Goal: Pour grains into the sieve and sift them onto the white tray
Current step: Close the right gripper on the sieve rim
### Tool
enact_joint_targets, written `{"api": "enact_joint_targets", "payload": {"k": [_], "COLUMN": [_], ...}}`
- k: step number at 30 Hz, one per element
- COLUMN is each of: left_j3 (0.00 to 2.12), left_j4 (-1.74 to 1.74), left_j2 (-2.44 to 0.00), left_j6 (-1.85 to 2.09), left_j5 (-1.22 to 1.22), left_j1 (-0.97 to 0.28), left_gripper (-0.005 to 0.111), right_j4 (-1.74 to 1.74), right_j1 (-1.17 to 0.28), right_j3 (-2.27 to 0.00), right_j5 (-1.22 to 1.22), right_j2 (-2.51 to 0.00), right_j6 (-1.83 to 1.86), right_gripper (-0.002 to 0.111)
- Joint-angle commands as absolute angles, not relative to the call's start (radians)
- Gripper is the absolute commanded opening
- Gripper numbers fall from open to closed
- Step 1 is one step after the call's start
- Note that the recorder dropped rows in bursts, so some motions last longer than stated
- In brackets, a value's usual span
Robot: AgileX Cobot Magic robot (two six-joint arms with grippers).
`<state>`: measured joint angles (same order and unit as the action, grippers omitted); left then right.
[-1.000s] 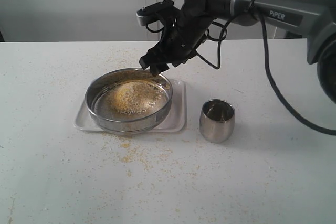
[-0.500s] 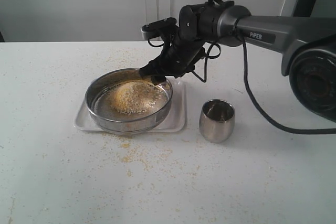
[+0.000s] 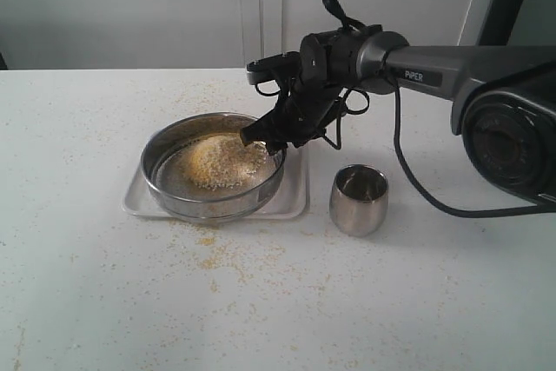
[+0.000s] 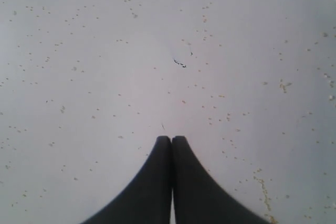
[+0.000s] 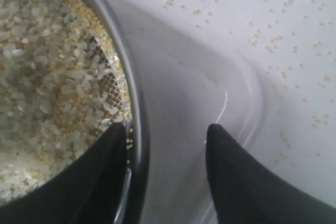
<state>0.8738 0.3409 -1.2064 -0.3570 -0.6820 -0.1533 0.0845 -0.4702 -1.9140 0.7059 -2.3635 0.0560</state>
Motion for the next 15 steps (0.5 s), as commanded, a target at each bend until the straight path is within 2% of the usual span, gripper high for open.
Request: {"api": "enact_joint_targets", "payload": {"k": [1,11,15], "left_j3": [0.866,0.866,0.866], "left_j4": [0.344,0.344,0.344], "left_j2": [-1.198,-1.198,-1.198], "left_j6": [-0.362,-0.362,-0.362], "left_j5": [-0.696,-0.696,-0.696], "left_j1": [-0.15,-0.15,-0.15], "left_gripper": [0.0,0.0,0.0], "right_j4": [0.076,0.074,0.074], "right_j1": [-0.468,-0.468,-0.468], "right_j3": [-1.923,-1.923,-1.923], "right_j5": [0.7,0.693,0.708], "right_j2": [-2.36,-2.377,-2.377], "right_j6": [0.052,0.052,0.052], "right_gripper": [0.042,0.041,0.035]}}
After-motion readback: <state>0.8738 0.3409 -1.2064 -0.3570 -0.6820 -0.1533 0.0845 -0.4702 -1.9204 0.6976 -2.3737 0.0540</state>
